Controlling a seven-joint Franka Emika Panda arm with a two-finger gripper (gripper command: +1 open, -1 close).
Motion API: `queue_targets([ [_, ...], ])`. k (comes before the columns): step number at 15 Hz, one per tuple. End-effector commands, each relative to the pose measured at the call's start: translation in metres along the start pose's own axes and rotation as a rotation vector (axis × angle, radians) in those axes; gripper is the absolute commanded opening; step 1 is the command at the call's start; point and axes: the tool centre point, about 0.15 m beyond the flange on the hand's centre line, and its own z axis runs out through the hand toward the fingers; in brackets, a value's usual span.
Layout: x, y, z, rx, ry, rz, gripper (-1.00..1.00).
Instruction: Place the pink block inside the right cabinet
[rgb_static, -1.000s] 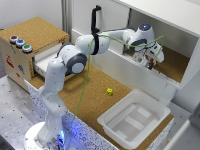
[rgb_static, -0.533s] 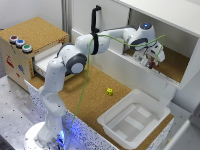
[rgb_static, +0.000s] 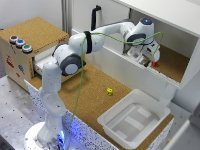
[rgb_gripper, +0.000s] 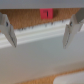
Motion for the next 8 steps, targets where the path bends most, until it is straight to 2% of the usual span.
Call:
queue_targets([
  [1,-0.125,-0.033,0.032,-0.077,0.067,0.007,1.0],
  [5,-0.19,-0.066,0.084,-0.108,-0.055,-0.086,1.0],
  [8,-0.215,-0.087,0.123,-0.103,-0.087,-0.243,1.0],
])
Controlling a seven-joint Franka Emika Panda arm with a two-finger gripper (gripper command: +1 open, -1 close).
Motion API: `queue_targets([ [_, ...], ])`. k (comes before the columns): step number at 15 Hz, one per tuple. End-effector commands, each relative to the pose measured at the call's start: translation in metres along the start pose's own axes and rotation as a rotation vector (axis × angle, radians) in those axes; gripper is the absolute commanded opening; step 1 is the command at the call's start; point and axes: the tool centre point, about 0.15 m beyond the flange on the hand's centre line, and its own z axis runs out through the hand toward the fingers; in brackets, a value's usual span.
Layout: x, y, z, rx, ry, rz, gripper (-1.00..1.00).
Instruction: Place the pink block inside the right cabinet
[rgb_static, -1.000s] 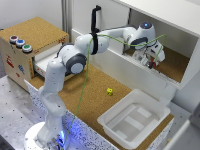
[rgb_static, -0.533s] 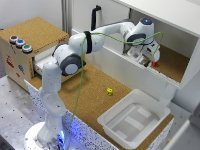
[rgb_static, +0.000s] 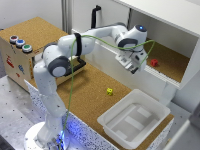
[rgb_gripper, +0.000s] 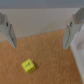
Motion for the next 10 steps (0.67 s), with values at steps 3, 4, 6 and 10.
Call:
queue_targets([
  [3,-0.056,-0.055,0.126,-0.149,0.075,-0.314,1.0],
  [4,-0.054,-0.057,0.137,-0.146,0.077,-0.369,1.0],
  [6,-0.046,-0.061,0.156,-0.15,0.068,-0.477,1.0],
  [10,-0.017,-0.061,0.189,-0.191,0.092,-0.611,1.0],
])
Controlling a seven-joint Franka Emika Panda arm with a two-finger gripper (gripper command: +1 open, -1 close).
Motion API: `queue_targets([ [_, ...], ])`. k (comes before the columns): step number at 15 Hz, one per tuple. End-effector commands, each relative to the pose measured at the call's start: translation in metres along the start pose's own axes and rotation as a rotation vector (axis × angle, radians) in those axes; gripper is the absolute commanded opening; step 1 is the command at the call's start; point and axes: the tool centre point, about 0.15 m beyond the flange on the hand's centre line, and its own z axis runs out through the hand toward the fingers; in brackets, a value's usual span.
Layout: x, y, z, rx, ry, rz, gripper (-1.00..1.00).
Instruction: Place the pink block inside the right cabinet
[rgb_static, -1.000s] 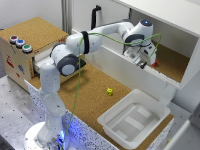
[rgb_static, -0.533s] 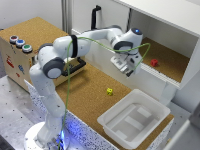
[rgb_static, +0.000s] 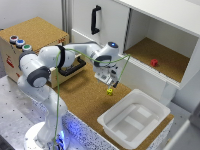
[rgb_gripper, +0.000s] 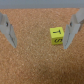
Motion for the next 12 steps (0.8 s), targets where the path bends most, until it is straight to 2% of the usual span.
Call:
queue_targets([
  [1,0.026,0.009,0.057,-0.105,0.016,-0.133,1.0],
  [2,0.033,0.013,0.063,-0.098,0.013,-0.152,1.0],
  [4,0.047,0.019,0.069,-0.136,0.03,-0.178,1.0],
  [8,0.074,0.045,0.072,-0.15,0.044,-0.135,1.0],
  [12,0.088,0.051,0.082,-0.111,0.02,-0.127,1.0],
])
